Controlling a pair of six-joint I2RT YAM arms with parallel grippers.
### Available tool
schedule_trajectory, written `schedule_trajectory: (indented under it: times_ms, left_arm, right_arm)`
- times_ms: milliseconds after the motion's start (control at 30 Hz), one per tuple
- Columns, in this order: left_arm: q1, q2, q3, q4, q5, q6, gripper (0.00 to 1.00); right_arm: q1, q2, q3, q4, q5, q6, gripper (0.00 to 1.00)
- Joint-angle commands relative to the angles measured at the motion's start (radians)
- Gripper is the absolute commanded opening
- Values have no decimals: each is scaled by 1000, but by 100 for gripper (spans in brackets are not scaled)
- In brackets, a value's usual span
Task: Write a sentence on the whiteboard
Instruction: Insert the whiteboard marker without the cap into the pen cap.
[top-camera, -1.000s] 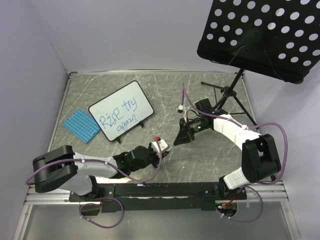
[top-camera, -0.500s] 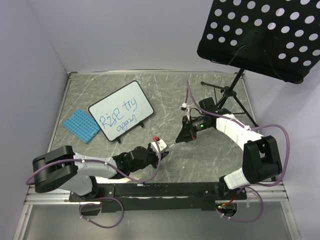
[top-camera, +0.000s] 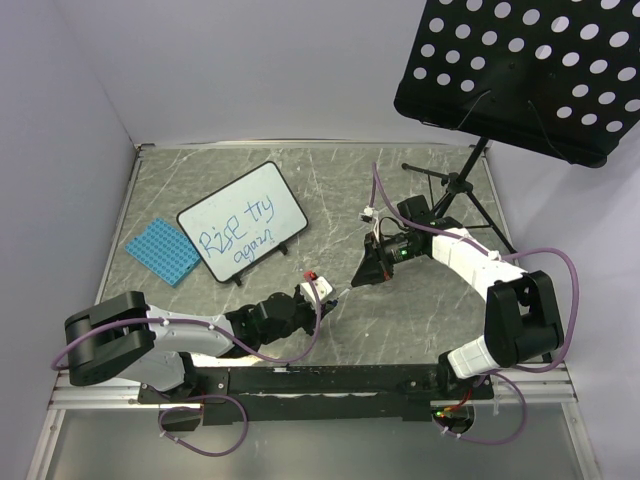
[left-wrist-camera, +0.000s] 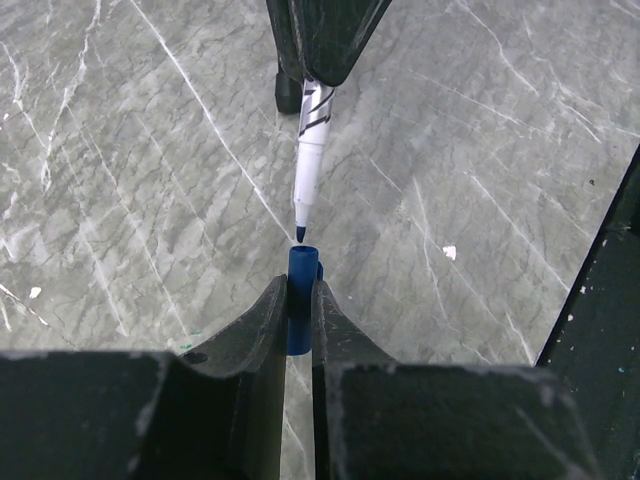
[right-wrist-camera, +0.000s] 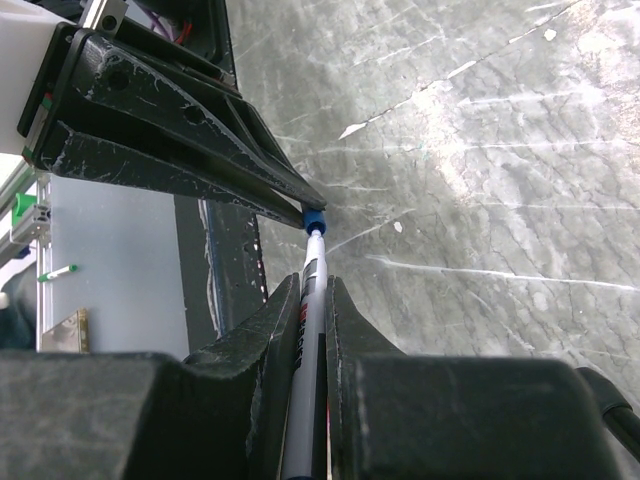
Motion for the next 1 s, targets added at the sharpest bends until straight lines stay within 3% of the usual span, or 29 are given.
schedule_trajectory:
  times_ms: [0,500,800,967]
  left_arm:
    - [0,-31,-1,71,3,-6,1]
    - [5,11,59,51,-11,0,1]
    - [20,35,94,181,68,-9,1]
    - [83,43,109,264,140,-40,1]
  right_arm:
    - [5,9,37,10,-30,-19,0]
    - [45,31,40,13,-24,-14,0]
    - [89,69,51,-5,-45,-14,0]
    - [126,88,62,-9,-45,-4,0]
